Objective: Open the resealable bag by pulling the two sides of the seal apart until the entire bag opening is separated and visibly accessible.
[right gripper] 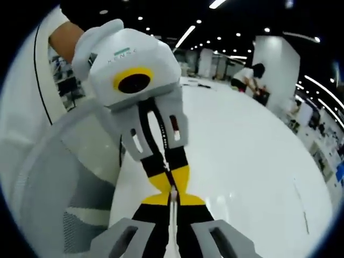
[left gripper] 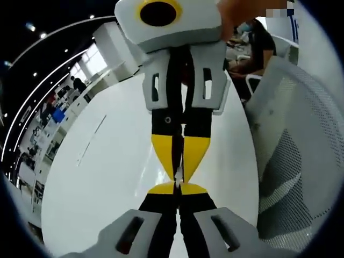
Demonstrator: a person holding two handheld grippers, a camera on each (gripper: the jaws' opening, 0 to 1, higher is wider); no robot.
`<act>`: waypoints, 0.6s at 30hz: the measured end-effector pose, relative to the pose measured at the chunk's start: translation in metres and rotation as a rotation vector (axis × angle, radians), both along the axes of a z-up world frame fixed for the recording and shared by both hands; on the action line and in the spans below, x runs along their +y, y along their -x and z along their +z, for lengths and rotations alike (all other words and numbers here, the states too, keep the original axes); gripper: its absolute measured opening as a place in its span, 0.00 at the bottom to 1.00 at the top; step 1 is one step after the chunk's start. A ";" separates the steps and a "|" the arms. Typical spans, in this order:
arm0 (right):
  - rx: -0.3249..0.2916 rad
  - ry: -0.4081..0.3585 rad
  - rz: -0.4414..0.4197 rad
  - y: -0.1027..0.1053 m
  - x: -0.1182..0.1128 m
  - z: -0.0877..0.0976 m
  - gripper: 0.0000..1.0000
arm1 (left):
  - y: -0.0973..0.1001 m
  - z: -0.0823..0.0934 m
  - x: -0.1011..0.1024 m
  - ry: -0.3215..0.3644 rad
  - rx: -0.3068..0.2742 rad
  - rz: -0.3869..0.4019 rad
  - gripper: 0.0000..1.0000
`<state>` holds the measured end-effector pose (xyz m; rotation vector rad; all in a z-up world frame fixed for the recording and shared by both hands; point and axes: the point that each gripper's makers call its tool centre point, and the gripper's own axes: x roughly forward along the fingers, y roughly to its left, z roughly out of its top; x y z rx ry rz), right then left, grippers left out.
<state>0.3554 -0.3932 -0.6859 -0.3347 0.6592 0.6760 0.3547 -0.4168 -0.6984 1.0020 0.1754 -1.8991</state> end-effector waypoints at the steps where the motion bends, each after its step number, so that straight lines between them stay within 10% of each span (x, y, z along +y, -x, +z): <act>1: 0.004 -0.001 -0.003 0.000 -0.001 -0.001 0.00 | 0.000 0.000 0.000 -0.001 -0.001 -0.002 0.00; 18: 0.017 0.005 -0.029 0.009 -0.009 -0.004 0.00 | -0.002 -0.002 0.003 0.012 -0.011 0.008 0.00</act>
